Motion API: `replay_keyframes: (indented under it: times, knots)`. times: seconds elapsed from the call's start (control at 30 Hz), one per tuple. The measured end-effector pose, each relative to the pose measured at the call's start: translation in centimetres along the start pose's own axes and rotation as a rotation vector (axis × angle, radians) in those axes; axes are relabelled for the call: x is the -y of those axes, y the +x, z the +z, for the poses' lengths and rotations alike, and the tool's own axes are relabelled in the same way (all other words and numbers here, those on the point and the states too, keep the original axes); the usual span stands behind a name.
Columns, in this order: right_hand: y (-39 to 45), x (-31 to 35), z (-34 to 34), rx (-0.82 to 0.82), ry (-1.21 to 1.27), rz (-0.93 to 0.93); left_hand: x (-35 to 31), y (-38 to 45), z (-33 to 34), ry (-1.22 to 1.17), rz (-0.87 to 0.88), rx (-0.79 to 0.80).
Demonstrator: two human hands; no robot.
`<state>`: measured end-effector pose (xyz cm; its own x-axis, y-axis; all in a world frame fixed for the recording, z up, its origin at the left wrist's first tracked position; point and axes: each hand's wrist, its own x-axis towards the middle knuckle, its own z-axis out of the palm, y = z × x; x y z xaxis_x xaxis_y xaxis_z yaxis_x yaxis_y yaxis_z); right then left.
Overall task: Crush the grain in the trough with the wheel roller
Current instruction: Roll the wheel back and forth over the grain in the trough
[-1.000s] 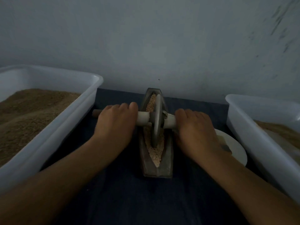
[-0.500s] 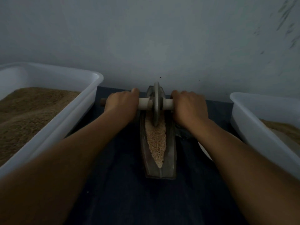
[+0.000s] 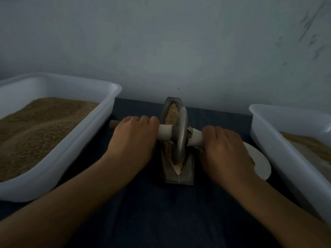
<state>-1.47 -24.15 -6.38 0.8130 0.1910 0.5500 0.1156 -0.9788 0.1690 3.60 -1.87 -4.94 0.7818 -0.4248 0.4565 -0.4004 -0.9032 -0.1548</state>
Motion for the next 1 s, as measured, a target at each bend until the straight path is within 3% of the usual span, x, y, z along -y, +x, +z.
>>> replay_keyframes:
  times: [0.23,0.67,0.87,1.0]
  knots:
    - [1.1,-0.4,1.0,-0.024,0.007,-0.012,0.3,0.4,1.2,-0.016,-0.02,-0.028]
    - [10.4,-3.1,6.9,0.081,-0.069,0.058,2.1,9.4,5.2,-0.067,-0.139,0.111]
    - [9.4,-3.2,6.9,0.11,0.014,0.083,1.6,9.7,4.7,0.004,-0.106,0.096]
    - [7.8,-2.4,5.5,0.089,-0.035,0.05,1.3,8.1,3.6,0.02,-0.138,0.195]
